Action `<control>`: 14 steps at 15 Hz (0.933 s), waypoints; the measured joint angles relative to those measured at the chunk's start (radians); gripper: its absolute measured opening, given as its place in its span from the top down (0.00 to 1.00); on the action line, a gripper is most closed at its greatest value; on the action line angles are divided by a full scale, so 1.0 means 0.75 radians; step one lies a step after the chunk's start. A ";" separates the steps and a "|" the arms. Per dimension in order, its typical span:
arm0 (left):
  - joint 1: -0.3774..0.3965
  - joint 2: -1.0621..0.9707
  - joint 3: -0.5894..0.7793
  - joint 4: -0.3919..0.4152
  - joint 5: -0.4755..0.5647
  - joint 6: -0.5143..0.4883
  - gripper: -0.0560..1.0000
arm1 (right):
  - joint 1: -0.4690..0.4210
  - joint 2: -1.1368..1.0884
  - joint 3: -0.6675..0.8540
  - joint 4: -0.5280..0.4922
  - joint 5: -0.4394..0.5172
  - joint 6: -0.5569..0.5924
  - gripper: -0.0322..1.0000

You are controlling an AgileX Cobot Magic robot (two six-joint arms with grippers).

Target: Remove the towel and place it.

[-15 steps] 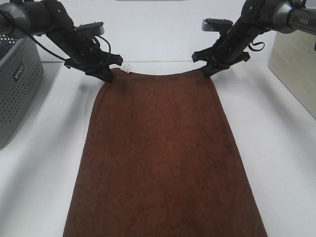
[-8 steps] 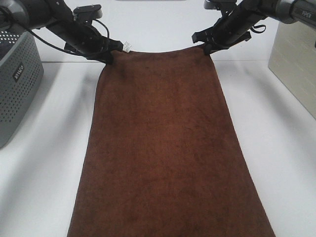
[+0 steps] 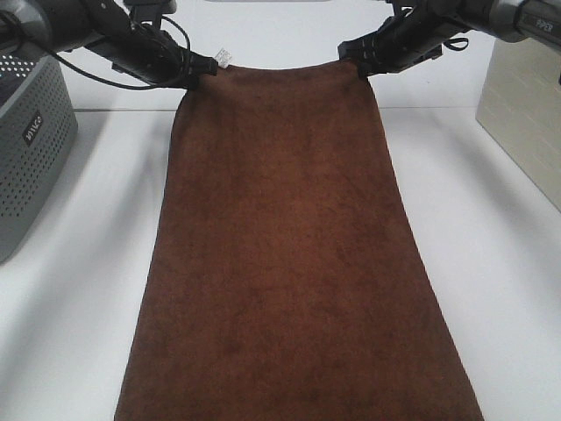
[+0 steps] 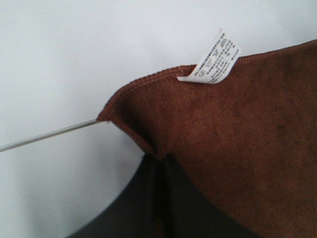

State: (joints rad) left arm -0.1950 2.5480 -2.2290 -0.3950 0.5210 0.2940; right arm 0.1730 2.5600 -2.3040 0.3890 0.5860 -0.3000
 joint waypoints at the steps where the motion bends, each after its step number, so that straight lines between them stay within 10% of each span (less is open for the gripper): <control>1: 0.000 0.000 0.000 0.005 -0.021 0.005 0.95 | 0.000 0.000 0.000 0.011 -0.021 -0.004 0.96; 14: -0.003 0.087 0.000 0.017 -0.244 0.033 0.95 | 0.000 0.084 0.000 0.024 -0.204 -0.025 0.96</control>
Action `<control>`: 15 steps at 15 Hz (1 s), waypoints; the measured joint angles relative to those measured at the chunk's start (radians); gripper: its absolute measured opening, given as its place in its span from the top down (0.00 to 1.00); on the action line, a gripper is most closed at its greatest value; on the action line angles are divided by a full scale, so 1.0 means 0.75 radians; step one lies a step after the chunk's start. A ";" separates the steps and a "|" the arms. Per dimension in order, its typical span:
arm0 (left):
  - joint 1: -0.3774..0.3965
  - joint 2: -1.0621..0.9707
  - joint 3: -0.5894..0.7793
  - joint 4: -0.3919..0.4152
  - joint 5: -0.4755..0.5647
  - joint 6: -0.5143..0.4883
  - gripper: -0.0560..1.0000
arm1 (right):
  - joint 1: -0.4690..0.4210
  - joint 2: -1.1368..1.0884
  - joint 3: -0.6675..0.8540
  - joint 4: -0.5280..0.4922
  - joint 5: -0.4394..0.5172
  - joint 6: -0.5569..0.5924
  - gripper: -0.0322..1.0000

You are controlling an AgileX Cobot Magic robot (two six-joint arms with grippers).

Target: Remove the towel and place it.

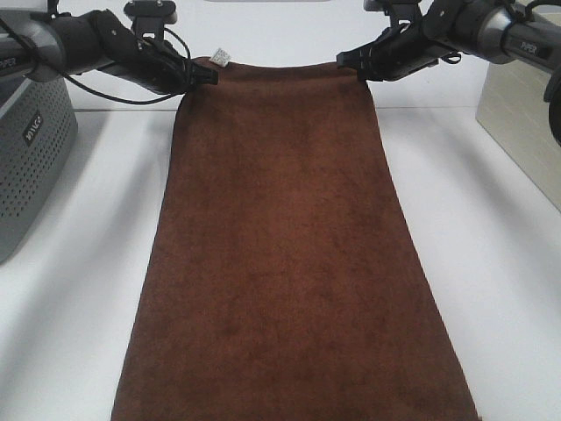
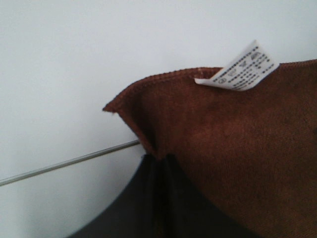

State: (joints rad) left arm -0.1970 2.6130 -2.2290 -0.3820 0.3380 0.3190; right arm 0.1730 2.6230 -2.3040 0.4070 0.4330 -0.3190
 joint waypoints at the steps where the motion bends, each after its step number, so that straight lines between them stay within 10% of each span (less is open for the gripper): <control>1: -0.003 0.012 0.000 -0.007 -0.025 0.000 0.95 | 0.000 0.012 0.000 0.000 -0.012 -0.011 0.96; 15: -0.017 0.113 0.000 -0.033 -0.207 0.000 0.95 | 0.000 0.105 0.000 0.041 -0.095 -0.021 0.96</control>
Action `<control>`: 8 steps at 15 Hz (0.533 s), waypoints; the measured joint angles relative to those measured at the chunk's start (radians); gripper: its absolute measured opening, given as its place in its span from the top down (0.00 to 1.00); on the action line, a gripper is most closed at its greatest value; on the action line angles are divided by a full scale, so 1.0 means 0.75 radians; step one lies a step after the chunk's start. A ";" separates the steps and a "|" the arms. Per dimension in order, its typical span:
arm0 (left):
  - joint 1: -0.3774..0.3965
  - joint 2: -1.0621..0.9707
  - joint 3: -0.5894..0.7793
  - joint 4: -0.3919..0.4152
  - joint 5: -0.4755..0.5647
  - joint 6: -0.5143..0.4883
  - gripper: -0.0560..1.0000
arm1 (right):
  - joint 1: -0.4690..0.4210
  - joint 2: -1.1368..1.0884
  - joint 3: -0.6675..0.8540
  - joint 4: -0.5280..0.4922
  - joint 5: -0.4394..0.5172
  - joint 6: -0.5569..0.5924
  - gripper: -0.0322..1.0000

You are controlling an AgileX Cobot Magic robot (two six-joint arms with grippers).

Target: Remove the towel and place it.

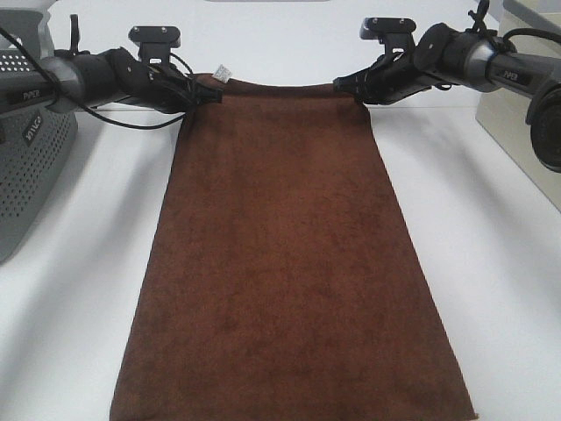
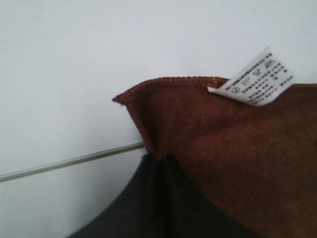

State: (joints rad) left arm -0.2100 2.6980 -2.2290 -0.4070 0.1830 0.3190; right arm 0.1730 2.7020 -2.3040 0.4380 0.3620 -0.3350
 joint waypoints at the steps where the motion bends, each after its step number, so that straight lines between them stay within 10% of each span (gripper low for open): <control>1: -0.001 0.003 0.000 0.000 0.000 0.000 0.95 | 0.000 0.000 0.000 0.001 0.000 0.000 0.96; 8: -0.009 0.045 0.000 0.000 -0.063 0.000 0.94 | 0.000 0.000 0.000 0.012 -0.045 0.000 0.96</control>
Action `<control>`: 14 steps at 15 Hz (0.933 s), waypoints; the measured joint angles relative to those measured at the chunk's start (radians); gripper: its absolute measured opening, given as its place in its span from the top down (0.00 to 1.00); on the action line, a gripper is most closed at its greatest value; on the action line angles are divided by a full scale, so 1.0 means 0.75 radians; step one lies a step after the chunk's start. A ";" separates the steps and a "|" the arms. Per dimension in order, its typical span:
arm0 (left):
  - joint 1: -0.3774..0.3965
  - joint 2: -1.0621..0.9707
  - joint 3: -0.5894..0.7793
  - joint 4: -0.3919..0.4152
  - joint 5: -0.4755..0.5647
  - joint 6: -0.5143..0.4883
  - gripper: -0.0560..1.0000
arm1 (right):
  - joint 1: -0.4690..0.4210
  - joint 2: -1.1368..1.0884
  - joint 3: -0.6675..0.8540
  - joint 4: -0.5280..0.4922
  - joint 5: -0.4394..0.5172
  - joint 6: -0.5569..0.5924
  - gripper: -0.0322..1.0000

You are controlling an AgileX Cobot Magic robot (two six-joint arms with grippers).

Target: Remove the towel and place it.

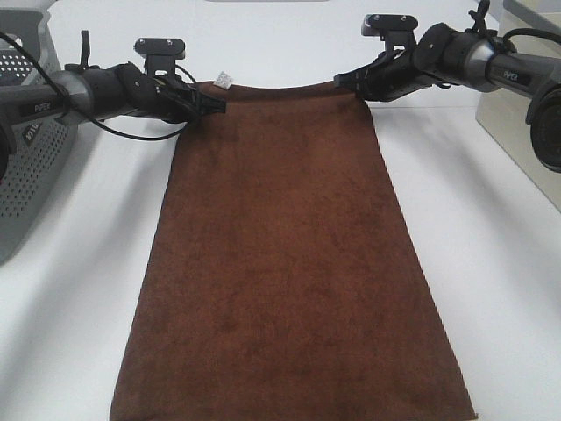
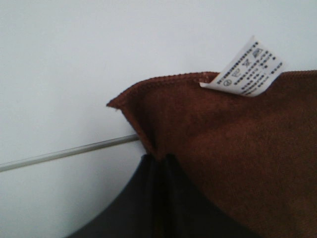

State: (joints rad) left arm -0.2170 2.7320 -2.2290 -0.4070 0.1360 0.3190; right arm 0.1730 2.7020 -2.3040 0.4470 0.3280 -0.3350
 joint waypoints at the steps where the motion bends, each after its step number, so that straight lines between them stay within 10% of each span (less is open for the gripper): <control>1: 0.000 0.003 0.000 -0.003 -0.007 0.000 0.93 | 0.000 0.000 0.000 0.012 -0.003 0.000 0.94; 3: -0.001 0.012 0.000 -0.004 -0.021 0.000 0.88 | 0.000 0.000 0.000 0.015 -0.003 0.000 0.85; 7: -0.003 0.020 0.000 -0.004 -0.120 0.000 0.49 | 0.000 0.000 0.000 0.009 -0.003 0.000 0.28; 9: -0.003 0.020 0.000 -0.004 -0.145 0.000 0.27 | 0.000 0.000 0.000 0.005 0.007 0.000 0.19; 14: 0.003 -0.040 0.000 0.064 -0.025 0.000 0.21 | -0.033 -0.047 0.000 -0.060 0.119 0.000 0.17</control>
State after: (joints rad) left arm -0.2150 2.7020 -2.2290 -0.3590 0.1170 0.3190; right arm 0.1480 2.6670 -2.3040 0.4020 0.4170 -0.3350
